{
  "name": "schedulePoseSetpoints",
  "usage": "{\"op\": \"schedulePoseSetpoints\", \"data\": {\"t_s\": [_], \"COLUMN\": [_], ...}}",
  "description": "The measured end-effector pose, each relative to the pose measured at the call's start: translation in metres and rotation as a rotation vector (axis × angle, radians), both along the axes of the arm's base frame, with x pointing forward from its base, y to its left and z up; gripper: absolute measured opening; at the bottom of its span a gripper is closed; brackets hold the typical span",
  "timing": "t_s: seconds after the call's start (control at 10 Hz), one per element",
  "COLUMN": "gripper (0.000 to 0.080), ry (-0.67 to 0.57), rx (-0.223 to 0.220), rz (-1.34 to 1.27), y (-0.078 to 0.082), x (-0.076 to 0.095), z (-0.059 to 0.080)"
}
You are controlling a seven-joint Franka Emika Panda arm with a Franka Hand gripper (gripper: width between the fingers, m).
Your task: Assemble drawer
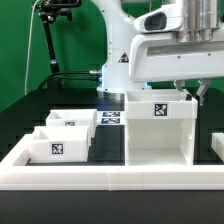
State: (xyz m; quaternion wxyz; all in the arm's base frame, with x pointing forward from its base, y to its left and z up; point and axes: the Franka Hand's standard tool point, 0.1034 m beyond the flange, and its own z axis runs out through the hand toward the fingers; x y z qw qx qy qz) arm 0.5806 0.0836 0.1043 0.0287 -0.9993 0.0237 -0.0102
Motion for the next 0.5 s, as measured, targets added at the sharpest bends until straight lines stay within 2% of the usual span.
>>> {"op": "schedulePoseSetpoints", "data": {"t_s": [0.3,0.5], "gripper": [0.0038,0.0038], "ry": [0.008,0.014], "rx": [0.01,0.018], "rz": [-0.157,-0.321], "y": [0.0026,-0.0013], "x": [0.0001,0.0017], "z": [0.0003,0.0]}}
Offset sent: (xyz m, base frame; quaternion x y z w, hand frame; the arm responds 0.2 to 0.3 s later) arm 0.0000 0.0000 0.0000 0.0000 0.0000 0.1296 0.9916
